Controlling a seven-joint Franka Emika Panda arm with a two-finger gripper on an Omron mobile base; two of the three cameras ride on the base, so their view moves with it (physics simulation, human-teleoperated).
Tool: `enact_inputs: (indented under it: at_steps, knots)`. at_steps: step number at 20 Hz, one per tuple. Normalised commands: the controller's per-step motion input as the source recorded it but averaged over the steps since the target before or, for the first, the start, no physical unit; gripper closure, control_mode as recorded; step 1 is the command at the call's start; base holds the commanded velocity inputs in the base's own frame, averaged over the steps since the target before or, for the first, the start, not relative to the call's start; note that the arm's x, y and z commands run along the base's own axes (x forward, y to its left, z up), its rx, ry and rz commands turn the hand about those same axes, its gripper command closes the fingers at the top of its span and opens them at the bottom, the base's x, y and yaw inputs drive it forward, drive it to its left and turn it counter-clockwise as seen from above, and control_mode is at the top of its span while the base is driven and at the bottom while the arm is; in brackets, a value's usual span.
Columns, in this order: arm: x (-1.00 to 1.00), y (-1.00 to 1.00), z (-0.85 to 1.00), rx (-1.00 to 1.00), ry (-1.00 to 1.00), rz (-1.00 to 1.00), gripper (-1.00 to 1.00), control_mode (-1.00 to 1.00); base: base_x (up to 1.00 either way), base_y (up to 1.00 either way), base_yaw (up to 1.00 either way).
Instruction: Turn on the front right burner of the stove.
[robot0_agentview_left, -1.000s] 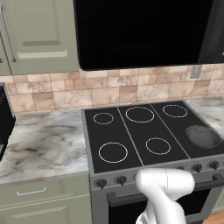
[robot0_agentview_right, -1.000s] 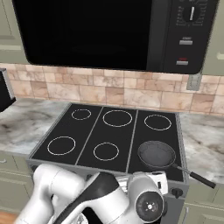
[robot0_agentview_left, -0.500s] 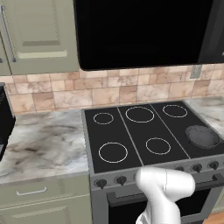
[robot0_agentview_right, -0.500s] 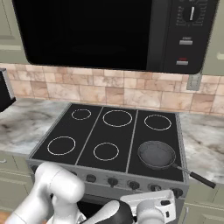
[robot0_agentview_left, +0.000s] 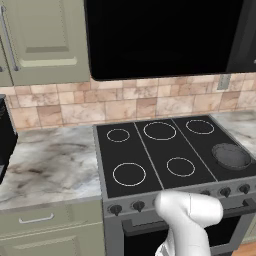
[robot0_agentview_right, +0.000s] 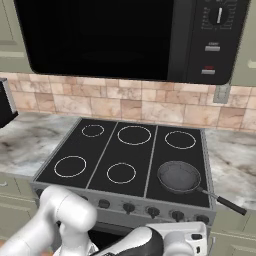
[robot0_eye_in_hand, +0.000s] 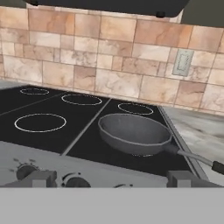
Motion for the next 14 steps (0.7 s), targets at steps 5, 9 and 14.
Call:
enact_inputs:
  at_steps: [5,9,14]
  knots:
    - [0.12,-0.42,-0.4,0.04,0.0,0.0,-1.0,-1.0,0.0,0.0,0.0]
    - [0.03,-0.29,-0.32,0.02,0.0,0.0,-1.0,-1.0,0.0,0.0,0.0]
    - [0.05,-0.21,-0.24,0.04,0.0,0.0,-1.0,-1.0,0.0,0.0,0.0]
